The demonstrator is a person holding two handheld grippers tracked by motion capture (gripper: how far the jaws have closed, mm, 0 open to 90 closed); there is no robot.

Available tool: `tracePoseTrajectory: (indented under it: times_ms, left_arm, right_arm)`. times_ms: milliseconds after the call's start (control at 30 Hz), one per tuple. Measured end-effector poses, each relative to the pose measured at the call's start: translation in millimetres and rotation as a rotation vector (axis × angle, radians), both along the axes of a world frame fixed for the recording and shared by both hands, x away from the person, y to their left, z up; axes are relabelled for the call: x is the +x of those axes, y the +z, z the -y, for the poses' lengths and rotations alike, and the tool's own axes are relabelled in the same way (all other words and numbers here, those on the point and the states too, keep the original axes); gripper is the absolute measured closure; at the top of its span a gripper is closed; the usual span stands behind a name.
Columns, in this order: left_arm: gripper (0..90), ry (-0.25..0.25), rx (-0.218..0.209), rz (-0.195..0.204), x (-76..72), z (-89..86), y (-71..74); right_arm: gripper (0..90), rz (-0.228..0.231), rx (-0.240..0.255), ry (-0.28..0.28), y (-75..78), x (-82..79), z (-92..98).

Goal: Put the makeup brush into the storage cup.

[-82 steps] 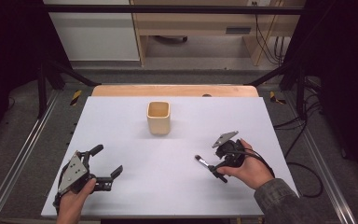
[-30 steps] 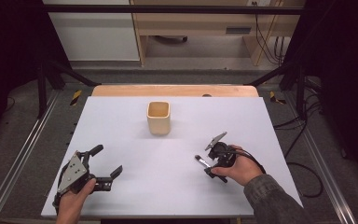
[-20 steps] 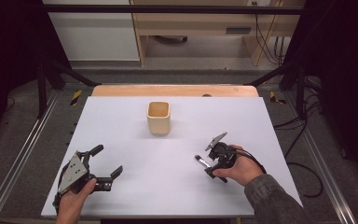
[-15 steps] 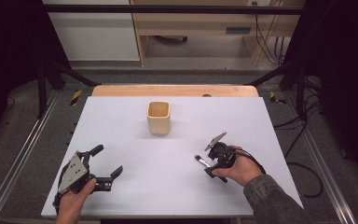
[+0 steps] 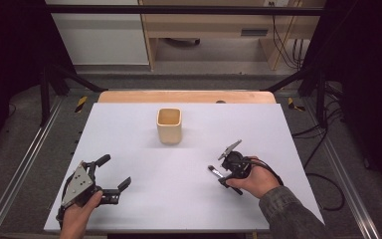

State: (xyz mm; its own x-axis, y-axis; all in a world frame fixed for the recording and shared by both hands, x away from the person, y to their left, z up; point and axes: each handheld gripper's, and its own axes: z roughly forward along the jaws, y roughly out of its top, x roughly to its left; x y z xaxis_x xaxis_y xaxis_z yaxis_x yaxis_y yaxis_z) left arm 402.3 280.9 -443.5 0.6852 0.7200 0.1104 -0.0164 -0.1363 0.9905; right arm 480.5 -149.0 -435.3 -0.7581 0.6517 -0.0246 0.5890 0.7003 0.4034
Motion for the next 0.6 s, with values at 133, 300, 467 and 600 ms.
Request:
tracePoseTrajectory:
  times_ms: [133, 300, 467, 600]
  left_arm:
    - [0.7, 0.002, -0.003, -0.002, 0.6, -0.6, -0.4]
    - [0.7, 0.002, 0.0, -0.004, 0.5, -0.3, -0.6]
    - [0.7, -0.001, 0.002, -0.002, 0.5, -0.2, -0.3]
    - [0.8, 0.0, -0.001, -0.005, 0.8, -0.2, -0.6]
  right_arm:
    - [42.7, -0.002, 0.0, 0.004, 0.4, -0.1, -0.6]
    - [46.0, -0.012, -0.002, 0.001, -0.7, 0.6, -1.3]
    - [47.3, -0.015, -0.006, -0.001, -2.6, -0.1, -2.3]
    - [45.7, -0.02, -0.009, -0.006, -4.7, -0.3, -2.7]
